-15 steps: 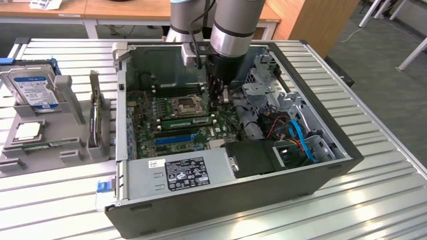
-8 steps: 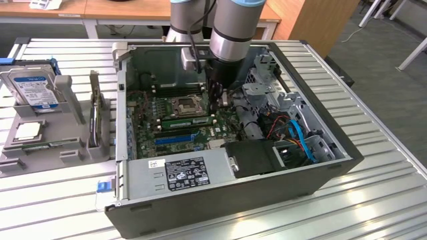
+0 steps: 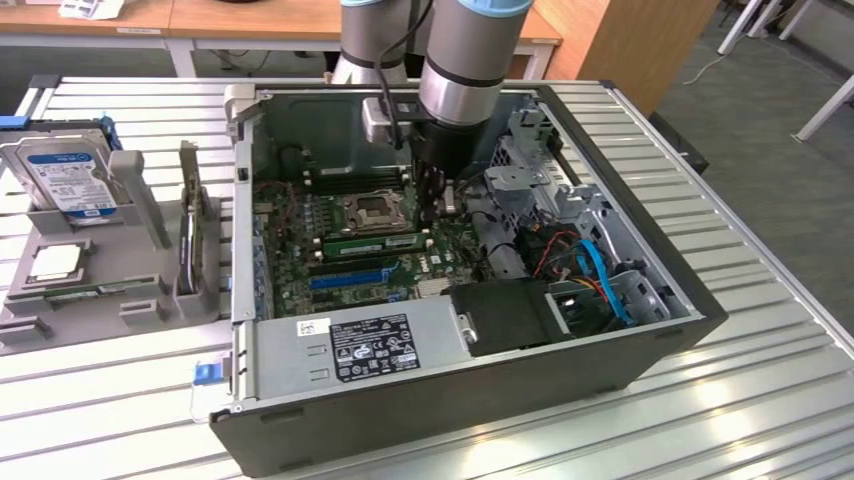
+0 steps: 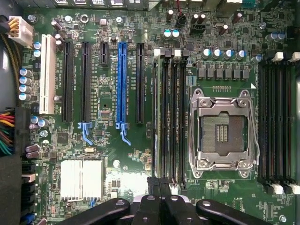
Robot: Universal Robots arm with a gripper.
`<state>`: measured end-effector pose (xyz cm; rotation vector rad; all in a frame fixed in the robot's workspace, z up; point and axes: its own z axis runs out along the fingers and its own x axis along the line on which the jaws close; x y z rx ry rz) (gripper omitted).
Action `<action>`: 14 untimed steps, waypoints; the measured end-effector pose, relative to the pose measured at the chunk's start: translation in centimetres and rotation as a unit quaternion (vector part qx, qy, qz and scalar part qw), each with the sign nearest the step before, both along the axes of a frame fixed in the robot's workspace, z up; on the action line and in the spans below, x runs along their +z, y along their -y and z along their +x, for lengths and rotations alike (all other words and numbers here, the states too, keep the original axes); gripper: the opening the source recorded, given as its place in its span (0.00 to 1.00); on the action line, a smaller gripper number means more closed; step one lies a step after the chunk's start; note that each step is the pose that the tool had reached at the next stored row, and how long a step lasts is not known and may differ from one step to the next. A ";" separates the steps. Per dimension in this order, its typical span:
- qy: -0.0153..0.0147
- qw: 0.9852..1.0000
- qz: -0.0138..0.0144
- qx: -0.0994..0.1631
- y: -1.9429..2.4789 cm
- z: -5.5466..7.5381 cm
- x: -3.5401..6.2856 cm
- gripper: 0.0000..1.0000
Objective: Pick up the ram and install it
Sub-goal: 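Press down the ram until it locks into place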
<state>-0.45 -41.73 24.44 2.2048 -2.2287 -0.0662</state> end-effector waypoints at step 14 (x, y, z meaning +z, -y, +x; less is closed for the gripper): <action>0.000 1.000 0.000 0.000 0.00 0.4 -0.48 0.10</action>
